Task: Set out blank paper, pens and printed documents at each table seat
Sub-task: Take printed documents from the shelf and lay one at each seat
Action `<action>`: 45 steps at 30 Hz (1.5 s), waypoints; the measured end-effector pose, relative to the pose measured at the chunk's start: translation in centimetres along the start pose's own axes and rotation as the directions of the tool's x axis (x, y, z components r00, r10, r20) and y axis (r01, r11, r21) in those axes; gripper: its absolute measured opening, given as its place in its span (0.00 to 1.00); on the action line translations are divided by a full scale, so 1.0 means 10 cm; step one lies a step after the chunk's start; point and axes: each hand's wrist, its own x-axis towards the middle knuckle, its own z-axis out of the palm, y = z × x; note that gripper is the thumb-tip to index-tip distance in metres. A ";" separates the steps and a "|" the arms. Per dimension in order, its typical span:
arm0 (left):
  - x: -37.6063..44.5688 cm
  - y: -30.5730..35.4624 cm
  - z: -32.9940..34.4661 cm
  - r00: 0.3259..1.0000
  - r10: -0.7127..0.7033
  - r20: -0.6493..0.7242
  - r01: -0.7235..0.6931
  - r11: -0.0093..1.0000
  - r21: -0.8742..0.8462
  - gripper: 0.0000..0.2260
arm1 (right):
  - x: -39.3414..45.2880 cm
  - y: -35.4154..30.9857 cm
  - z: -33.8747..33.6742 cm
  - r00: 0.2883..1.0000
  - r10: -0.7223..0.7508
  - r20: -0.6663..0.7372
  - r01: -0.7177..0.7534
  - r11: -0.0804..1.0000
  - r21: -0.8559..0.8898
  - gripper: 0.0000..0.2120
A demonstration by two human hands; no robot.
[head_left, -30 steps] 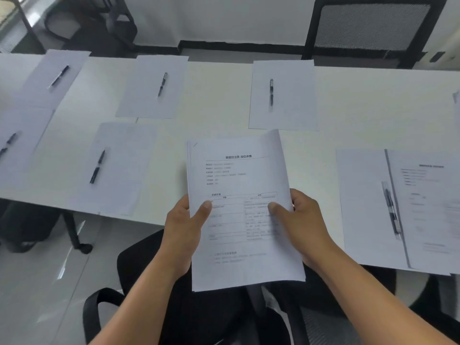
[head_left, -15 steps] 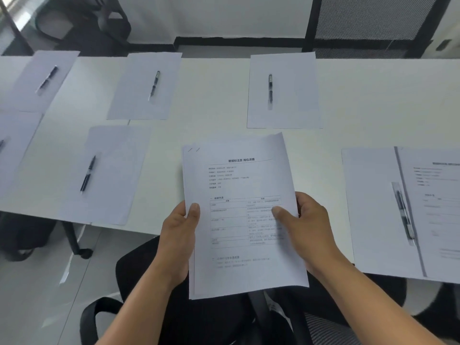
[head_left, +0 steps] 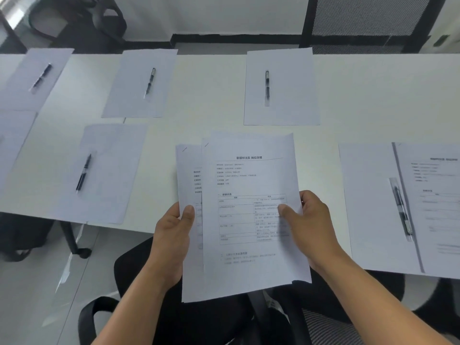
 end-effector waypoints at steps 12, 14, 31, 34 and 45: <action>-0.03 -0.09 -0.49 0.993 0.013 -0.120 -0.019 0.999 -0.047 0.12 | 0.19 0.05 -0.23 0.968 -0.005 -0.252 -0.051 0.974 -0.219 0.01; -0.03 -0.10 -0.54 0.991 0.014 -0.132 -0.021 0.998 -0.052 0.12 | 0.23 0.07 -0.24 0.962 -0.008 -0.275 -0.059 0.970 -0.234 0.02; 0.01 0.06 -0.61 0.997 0.050 -0.061 -0.054 0.996 -0.069 0.14 | 0.53 0.02 -0.27 0.936 -0.060 -0.346 -0.041 0.960 -0.278 0.04; 0.01 0.07 -0.58 0.997 0.045 -0.058 -0.050 0.996 -0.079 0.14 | 0.56 0.00 -0.27 0.938 -0.070 -0.340 -0.033 0.957 -0.287 0.03; 0.03 0.16 -0.24 0.999 0.029 -0.018 -0.031 0.994 -0.108 0.13 | 0.59 0.04 -0.29 0.955 -0.075 -0.288 -0.010 0.959 -0.283 0.03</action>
